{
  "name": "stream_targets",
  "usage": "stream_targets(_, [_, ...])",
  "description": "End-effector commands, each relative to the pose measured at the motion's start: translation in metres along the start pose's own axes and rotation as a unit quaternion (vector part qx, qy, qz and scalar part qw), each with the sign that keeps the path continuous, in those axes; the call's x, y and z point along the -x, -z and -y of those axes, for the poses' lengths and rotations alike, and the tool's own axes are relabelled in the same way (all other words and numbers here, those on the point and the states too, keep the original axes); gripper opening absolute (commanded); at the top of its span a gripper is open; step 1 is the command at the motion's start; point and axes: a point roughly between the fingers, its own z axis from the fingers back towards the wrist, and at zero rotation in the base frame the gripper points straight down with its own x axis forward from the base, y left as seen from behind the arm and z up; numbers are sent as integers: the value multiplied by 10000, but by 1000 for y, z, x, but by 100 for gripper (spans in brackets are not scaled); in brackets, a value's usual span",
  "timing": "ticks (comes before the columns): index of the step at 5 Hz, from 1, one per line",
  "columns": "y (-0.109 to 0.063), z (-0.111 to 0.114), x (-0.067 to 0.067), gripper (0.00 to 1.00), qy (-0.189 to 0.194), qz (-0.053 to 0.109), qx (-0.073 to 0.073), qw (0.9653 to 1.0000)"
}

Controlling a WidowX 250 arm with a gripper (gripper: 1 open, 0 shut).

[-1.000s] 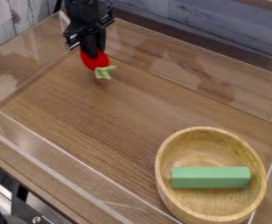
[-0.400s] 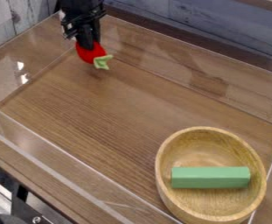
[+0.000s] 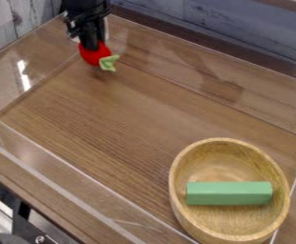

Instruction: Move the red object to the left side of the table

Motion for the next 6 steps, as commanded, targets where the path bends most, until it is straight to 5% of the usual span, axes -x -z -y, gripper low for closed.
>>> stream_targets(1, [-21, -4, 12, 0, -256, 25, 191, 9995])
stream_targets(5, [10, -8, 43, 0, 584, -416, -239, 9971])
stream_targets(6, [2, -10, 52, 0, 717, -530, -329, 9955])
